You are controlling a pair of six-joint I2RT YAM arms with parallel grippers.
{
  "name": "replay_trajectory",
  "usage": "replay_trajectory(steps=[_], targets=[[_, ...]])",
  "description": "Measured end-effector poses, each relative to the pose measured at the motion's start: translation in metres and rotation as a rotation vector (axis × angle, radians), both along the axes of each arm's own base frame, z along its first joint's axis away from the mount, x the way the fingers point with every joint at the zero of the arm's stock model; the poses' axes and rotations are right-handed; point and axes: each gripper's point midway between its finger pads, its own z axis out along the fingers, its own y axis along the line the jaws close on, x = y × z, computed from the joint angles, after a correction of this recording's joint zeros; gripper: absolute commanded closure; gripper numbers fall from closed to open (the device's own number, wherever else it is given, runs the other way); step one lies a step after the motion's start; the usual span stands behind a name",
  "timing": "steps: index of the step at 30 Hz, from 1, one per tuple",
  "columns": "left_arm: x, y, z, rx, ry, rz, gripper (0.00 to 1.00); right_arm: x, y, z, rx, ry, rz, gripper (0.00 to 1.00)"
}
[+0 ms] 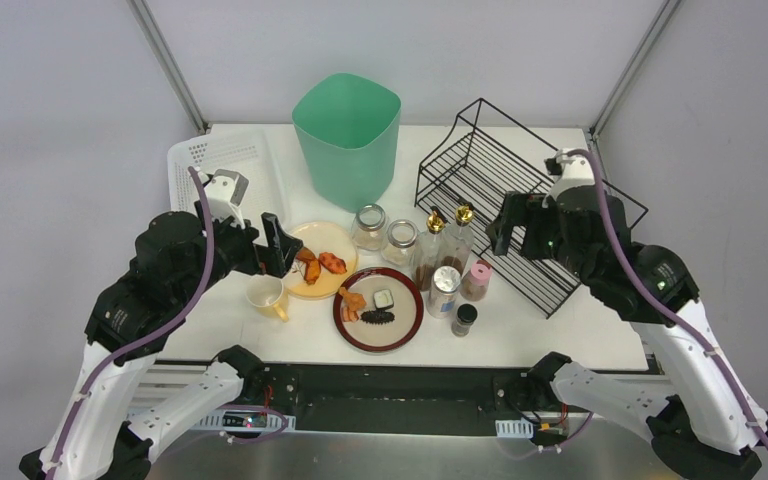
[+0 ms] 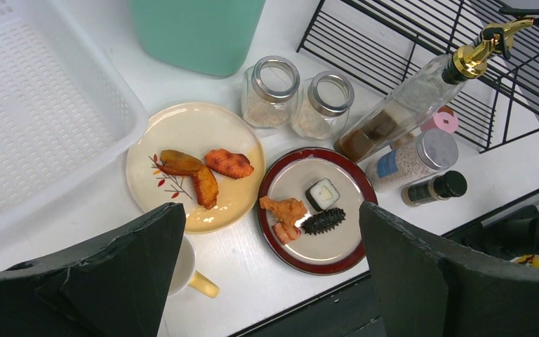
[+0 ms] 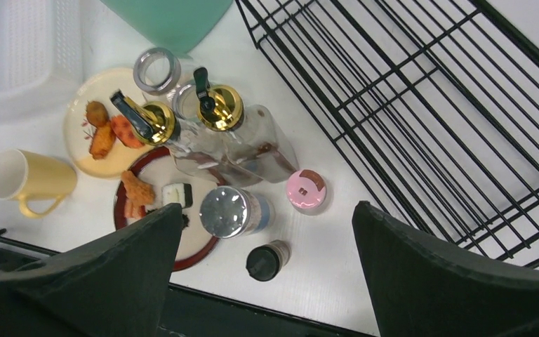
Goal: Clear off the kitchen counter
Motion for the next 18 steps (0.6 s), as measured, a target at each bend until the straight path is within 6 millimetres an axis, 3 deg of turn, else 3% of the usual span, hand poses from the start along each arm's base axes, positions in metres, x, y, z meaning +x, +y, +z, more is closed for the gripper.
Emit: replay_trajectory(steps=[3,10,18], targets=[[-0.001,0.0,0.001,-0.007,-0.003,0.001,0.0,0.003,0.006,-0.018,-0.016,0.001,0.038,0.19],[-0.002,0.0,-0.004,-0.008,0.01,0.004,0.0,0.011,0.022,-0.054,-0.035,-0.045,0.13,0.21],[-0.003,0.001,-0.01,-0.008,0.021,0.007,0.0,0.034,0.037,-0.065,-0.043,-0.142,0.163,0.24]])
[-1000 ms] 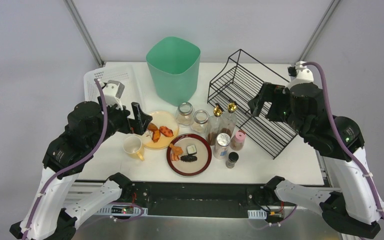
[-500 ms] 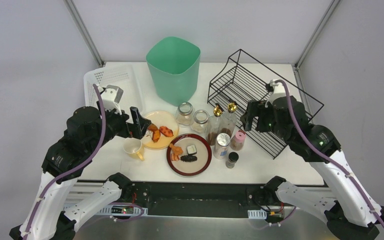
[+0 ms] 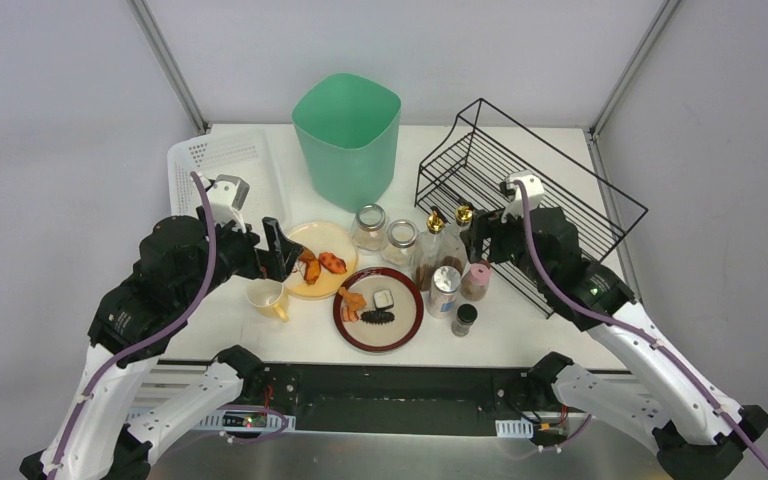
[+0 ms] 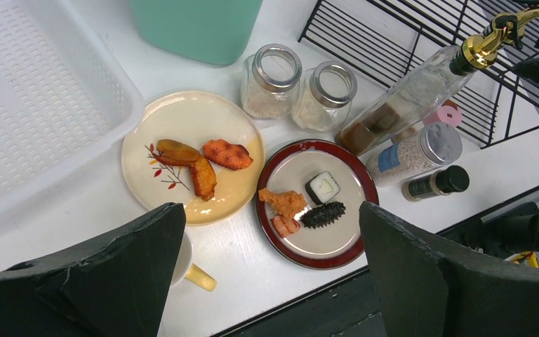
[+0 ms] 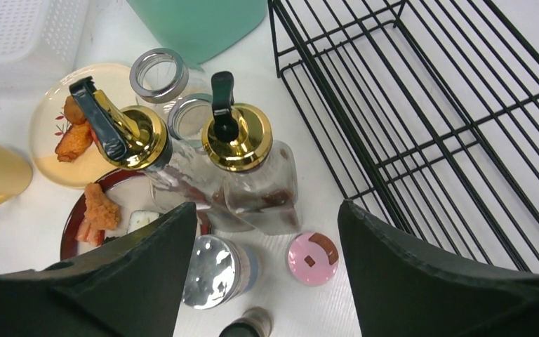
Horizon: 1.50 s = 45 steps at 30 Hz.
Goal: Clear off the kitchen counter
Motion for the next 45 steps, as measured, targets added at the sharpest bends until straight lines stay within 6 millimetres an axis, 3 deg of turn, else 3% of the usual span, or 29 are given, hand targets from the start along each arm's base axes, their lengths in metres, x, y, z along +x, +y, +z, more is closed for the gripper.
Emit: replay_trajectory(steps=[9,18,31,39,45], targets=[[0.0,0.0,-0.003,0.005,0.008,0.0,0.0,0.024,0.015,-0.013,0.002,-0.072,0.01,0.26],[0.0,0.0,-0.004,0.007,0.01,0.001,0.0,0.039,0.026,-0.015,0.024,-0.113,0.004,0.37],[0.0,0.0,-0.008,0.012,0.017,0.001,0.0,0.042,0.03,-0.023,0.039,-0.118,-0.001,0.52],[0.0,0.0,-0.009,0.013,0.019,0.001,0.0,0.043,0.027,-0.029,0.016,-0.119,-0.002,0.81],[0.0,0.001,-0.009,0.013,0.018,0.001,0.0,0.042,0.029,-0.029,0.012,-0.121,0.01,0.92]])
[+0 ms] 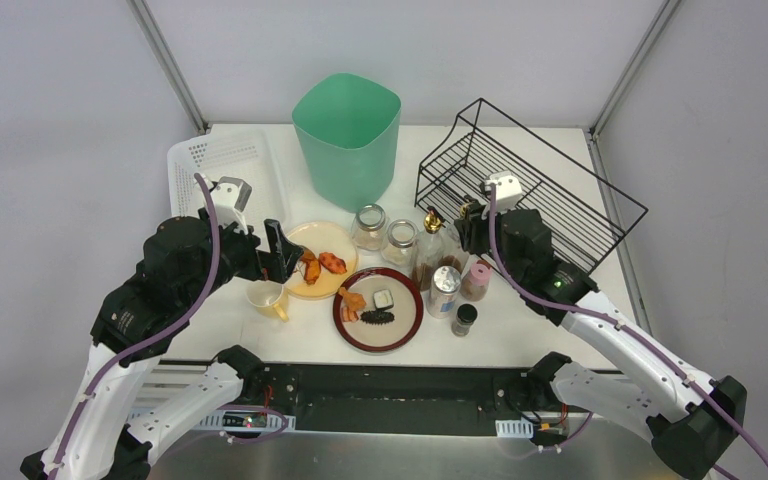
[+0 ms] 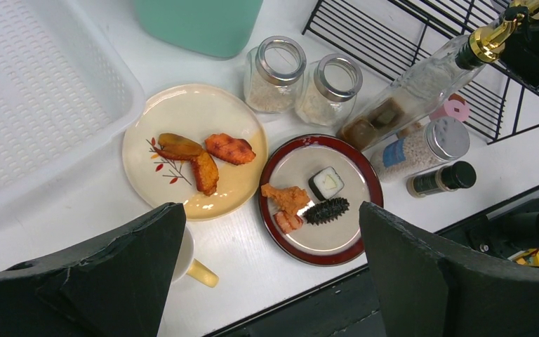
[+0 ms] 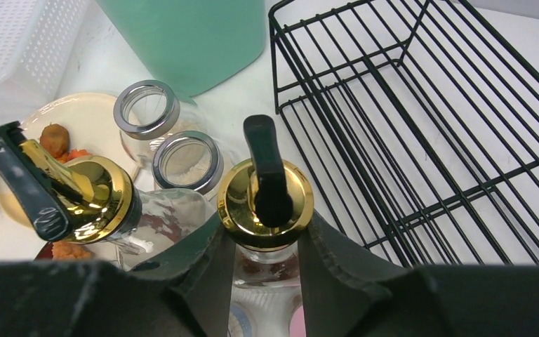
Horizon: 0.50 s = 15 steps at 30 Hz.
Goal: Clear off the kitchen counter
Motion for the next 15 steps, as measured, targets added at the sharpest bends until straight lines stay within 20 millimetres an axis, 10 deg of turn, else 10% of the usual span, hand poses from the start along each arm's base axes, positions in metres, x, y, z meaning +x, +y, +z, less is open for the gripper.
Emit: replay_trajectory(steps=[15], targets=[[0.001,0.006,-0.003,0.03,-0.014,0.016,0.0,-0.007,0.007,0.027,-0.047,-0.039,0.053,1.0]])
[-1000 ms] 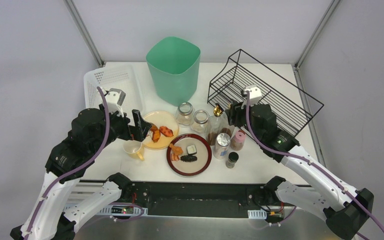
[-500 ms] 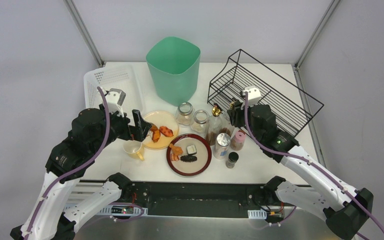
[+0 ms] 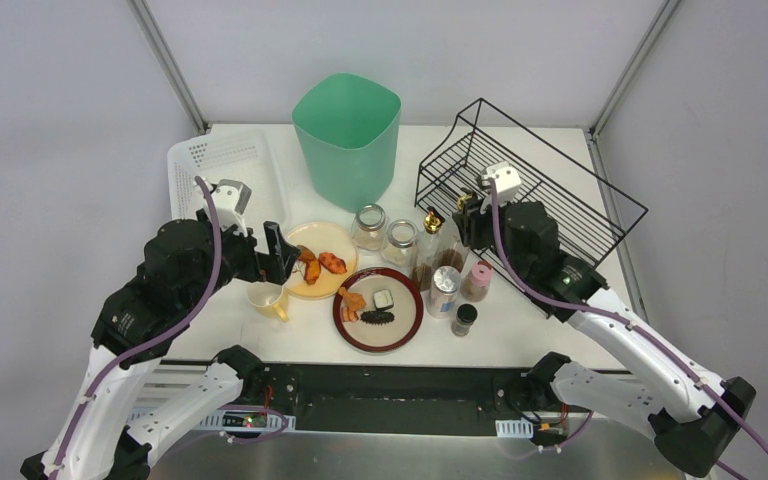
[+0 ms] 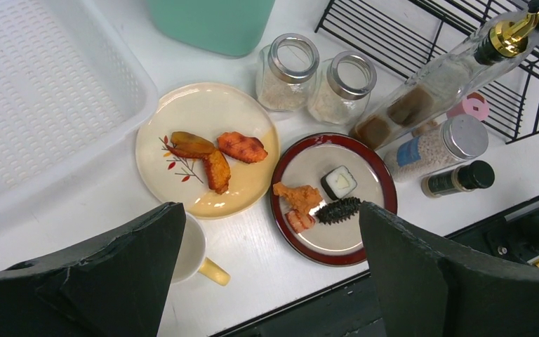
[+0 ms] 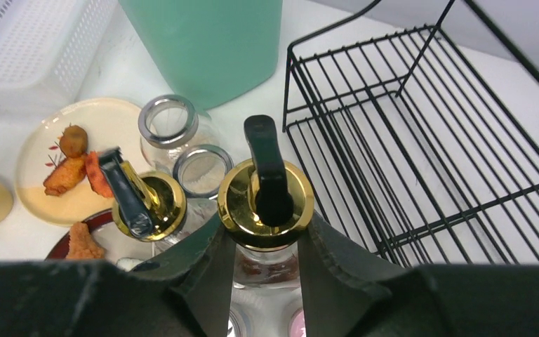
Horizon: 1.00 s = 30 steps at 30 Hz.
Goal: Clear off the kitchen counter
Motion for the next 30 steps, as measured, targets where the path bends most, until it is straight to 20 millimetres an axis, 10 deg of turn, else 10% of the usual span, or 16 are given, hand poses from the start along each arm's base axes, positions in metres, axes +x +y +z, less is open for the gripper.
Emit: replay_trajectory(steps=[15,30], targets=[[0.001,0.0,-0.01,0.021,0.019,-0.003,0.0,-0.01,-0.012,0.094,0.069,-0.124,-0.006,1.0],[0.003,-0.001,-0.022,0.048,0.044,-0.009,0.0,-0.006,-0.066,0.195,-0.048,-0.327,-0.188,1.0]])
